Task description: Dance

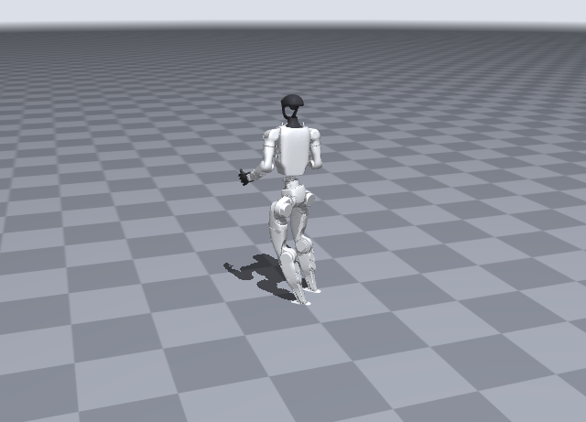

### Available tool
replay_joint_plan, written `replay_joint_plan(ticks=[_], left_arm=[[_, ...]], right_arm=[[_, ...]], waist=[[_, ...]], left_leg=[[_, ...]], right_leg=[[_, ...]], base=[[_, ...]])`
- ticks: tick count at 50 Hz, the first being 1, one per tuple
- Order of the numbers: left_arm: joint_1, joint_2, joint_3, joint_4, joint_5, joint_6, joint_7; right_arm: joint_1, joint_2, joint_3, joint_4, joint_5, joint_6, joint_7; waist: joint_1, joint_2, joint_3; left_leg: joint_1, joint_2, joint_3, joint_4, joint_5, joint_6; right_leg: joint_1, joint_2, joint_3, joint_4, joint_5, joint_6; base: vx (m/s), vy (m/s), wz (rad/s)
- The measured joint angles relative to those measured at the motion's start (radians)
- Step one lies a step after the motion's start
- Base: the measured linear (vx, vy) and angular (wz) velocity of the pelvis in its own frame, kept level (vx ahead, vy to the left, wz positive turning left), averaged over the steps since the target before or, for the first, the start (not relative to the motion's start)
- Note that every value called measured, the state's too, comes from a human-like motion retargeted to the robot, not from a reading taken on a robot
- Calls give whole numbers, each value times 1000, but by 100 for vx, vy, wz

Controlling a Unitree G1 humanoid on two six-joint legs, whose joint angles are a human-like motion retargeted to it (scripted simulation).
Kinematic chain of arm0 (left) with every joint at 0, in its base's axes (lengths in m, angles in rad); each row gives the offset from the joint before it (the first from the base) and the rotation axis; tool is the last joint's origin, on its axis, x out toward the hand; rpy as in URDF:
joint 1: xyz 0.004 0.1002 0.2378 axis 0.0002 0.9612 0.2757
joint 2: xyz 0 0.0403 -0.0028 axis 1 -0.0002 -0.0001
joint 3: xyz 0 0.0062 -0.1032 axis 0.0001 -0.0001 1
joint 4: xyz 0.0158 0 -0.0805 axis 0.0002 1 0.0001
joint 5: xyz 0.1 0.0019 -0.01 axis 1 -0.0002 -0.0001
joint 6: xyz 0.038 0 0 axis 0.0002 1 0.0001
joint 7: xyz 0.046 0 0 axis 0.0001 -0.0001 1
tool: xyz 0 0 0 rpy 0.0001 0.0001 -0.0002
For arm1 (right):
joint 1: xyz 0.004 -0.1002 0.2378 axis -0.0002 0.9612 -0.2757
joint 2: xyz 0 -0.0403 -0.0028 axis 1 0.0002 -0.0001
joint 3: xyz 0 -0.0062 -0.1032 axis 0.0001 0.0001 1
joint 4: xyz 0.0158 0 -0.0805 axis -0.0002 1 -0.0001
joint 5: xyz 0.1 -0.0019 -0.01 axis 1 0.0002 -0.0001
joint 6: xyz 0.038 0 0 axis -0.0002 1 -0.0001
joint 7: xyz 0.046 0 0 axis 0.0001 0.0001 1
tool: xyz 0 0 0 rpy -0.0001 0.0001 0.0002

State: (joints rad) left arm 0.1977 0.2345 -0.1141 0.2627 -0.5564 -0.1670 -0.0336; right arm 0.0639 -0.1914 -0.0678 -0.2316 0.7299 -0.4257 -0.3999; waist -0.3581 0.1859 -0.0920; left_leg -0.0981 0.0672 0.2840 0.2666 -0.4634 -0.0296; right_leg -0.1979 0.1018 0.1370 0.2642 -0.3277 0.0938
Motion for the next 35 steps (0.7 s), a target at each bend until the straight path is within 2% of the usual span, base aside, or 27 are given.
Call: replay_joint_plan(ticks=[13, 18, 24, 27, 30, 32, 35], left_arm=[[-7, 26, -15, 3, 90, 1, 10], [16, 12, -45, 2, 69, -4, -3], [6, 15, -77, -6, -19, -2, -24], [-22, 30, -87, -14, -81, 1, -36], [2, 4, -114, -23, -143, -3, -50], [-29, 16, -115, -31, -193, -1, -56], [-5, -13, -137, -41, -263, -5, -67]], right_arm=[[-26, -48, 0, -116, -268, 12, -81], [-2, -60, 15, -131, -335, 22, -94], [-12, -74, 27, -133, -331, 26, -109], [-38, -84, 30, -133, -301, 26, -116], [-14, -69, 43, -139, -273, 18, -113], [-45, -73, 41, -137, -241, 15, -119], [-22, -52, 53, -144, -207, 4, -117]], waist=[[5, -32, -17], [13, -63, -24], [22, -68, -28], [26, -56, -25], [26, -68, -22], [26, -50, -19], [24, -58, -16]], left_leg=[[44, -35, 22, -90, 56, 19], [82, -70, 38, -158, 116, 26], [142, -101, 35, -303, 194, 28], [138, -95, 19, -301, 170, 27], [154, -105, 32, -309, 197, 27], [144, -93, 15, -301, 171, 25], [158, -99, 28, -309, 199, 26]], right_leg=[[-35, -16, 14, 70, -21, 5], [-69, -36, 26, 157, -42, 9], [-81, -44, 22, 171, -47, 14], [-62, -42, 8, 130, -48, 16], [-75, -48, 18, 179, -48, 19], [-52, -41, 3, 118, -39, 20], [-62, -45, 13, 158, -34, 24]], base=[[0, 0, -3], [-3, -1, -6], [0, 0, -1], [3, 1, 5], [-4, -2, -9], [4, 2, 7], [-4, -2, -11]])
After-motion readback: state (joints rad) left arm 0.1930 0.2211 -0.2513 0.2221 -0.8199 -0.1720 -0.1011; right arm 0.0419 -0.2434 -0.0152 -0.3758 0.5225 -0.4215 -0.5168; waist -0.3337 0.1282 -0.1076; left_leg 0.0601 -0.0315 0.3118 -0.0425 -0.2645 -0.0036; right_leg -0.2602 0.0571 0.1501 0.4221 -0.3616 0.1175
